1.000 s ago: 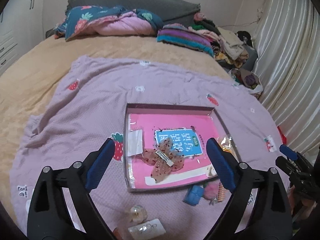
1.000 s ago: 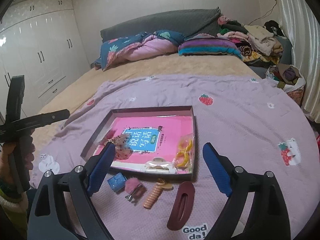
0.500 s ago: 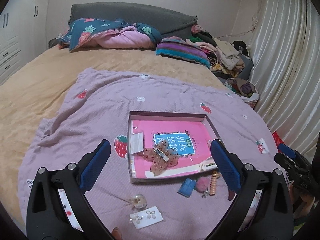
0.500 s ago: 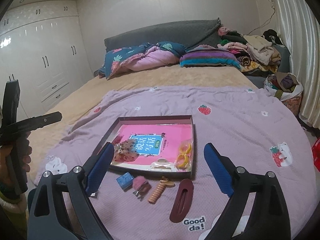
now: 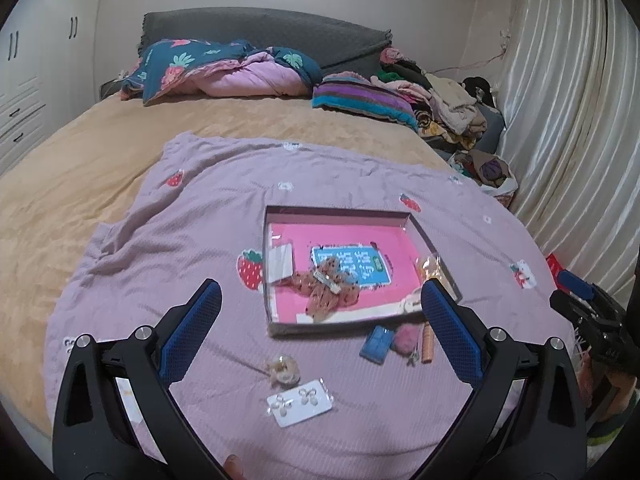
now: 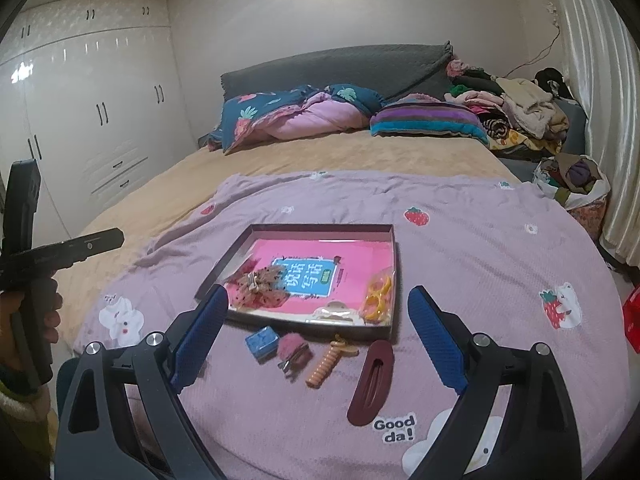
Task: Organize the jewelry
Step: 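Withdraw both tools from the tray and move toward remaining accessories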
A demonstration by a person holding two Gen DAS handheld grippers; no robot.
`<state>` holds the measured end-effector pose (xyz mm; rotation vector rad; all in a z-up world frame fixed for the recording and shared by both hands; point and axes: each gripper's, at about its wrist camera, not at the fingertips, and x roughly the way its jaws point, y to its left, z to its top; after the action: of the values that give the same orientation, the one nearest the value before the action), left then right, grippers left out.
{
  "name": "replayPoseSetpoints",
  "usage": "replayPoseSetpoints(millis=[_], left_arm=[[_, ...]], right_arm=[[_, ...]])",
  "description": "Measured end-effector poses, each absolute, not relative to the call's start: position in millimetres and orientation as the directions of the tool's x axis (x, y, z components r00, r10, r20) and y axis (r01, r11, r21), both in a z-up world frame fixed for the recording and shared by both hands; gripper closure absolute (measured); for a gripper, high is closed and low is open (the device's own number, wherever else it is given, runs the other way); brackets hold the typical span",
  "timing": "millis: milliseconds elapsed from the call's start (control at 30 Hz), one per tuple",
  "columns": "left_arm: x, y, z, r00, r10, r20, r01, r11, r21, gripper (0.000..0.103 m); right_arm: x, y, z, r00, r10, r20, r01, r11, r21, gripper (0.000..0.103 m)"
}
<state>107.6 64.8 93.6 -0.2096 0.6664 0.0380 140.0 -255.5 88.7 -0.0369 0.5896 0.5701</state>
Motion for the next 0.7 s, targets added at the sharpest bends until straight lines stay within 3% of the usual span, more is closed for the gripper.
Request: replayPoseSetpoints(millis=[700], left_arm=[[71,65,44,0.716,-0.019,-0.698,-0.135,0.977,-0.165,0.010]], right_arm=[[108,-241,50,0.618,0.495,-0.610,-0.564,0.820,0.094,0.012]])
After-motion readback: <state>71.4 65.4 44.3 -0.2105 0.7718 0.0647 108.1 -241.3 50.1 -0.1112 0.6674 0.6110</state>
